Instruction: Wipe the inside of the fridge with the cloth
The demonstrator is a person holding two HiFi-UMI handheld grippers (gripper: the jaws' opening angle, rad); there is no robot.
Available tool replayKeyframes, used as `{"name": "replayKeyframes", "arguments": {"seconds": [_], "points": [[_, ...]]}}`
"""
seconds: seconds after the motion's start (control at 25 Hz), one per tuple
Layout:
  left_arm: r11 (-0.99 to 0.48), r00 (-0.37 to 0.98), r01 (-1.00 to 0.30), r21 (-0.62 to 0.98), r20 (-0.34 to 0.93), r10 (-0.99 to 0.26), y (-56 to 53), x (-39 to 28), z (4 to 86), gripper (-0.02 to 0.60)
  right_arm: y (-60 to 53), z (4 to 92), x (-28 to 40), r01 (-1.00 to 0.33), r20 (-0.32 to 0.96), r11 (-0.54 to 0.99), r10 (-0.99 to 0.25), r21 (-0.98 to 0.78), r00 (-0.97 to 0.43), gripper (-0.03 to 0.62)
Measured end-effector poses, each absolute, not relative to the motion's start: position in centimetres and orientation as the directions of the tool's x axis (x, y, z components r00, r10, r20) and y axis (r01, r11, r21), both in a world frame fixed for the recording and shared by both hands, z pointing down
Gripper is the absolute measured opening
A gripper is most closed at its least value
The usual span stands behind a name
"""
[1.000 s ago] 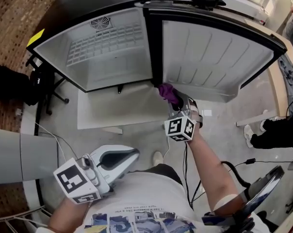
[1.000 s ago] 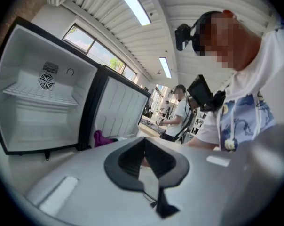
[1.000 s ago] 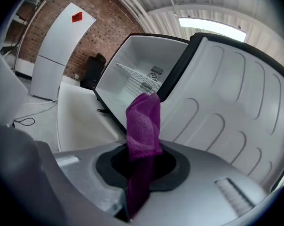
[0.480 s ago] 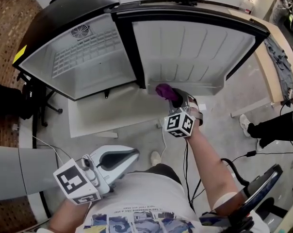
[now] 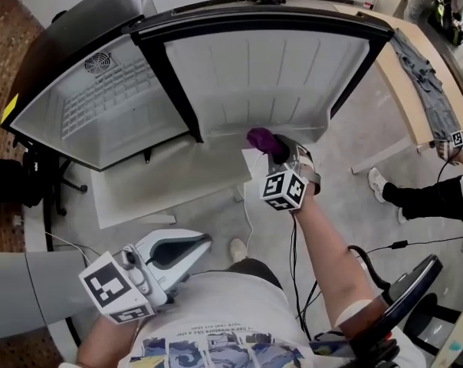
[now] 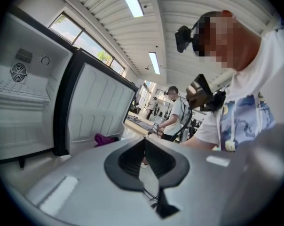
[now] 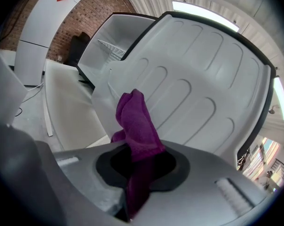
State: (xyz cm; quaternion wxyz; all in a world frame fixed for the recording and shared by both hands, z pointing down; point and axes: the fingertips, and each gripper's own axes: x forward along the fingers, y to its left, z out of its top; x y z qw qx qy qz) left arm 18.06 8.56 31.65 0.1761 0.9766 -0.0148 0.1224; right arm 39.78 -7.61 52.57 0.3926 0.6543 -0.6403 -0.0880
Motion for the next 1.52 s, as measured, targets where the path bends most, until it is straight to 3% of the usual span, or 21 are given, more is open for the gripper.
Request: {"name": "replayKeyframes", "arguments": {"seconds": [0.64, 1.52], "points": [[-0.933, 0.965, -0.003, 0.359, 0.245, 0.091, 9.6, 21.3, 32.2, 0.008, -3.9, 53.2, 47.9, -0.759, 0.42, 0.022, -0.843, 0.651, 0.336, 0.052], [-0.929, 0.955, 0.019, 0.37, 0.267, 0.126, 10.2, 22.7, 32.4, 0.008, 1.5, 53.2, 53.4, -0.764, 0.437, -0.061, -0.79, 0.642, 0.431, 0.052]]}}
